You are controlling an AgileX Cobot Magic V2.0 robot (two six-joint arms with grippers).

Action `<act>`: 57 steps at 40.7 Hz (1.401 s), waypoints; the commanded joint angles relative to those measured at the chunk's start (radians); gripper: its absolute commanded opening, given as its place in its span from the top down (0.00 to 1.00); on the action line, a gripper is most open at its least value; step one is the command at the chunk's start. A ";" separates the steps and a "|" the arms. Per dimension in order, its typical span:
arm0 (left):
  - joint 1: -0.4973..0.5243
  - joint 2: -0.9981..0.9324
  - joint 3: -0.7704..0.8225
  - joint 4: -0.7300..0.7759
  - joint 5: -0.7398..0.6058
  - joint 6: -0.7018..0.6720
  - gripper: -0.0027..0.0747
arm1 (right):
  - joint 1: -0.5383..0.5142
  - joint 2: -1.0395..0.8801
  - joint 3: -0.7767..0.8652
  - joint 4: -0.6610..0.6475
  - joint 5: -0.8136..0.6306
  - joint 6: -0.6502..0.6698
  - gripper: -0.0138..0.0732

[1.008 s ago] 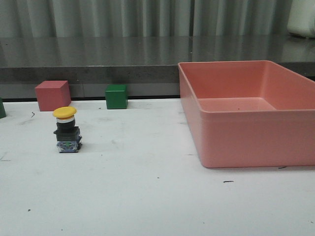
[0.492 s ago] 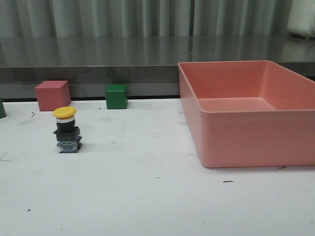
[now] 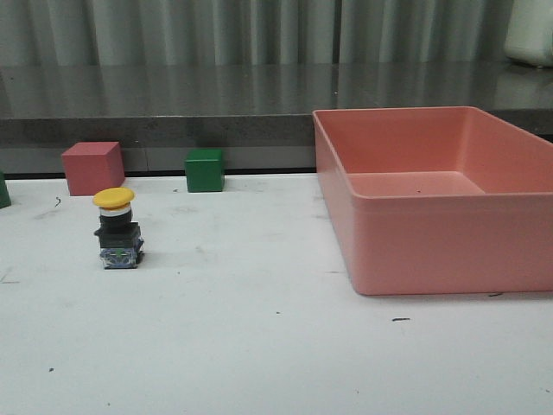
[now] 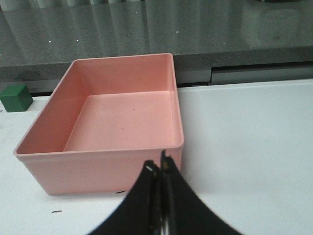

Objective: Place and stand button with both arms

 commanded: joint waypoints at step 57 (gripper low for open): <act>0.003 -0.022 0.015 -0.001 -0.086 -0.008 0.99 | -0.005 -0.088 0.358 0.117 -0.439 -0.212 0.91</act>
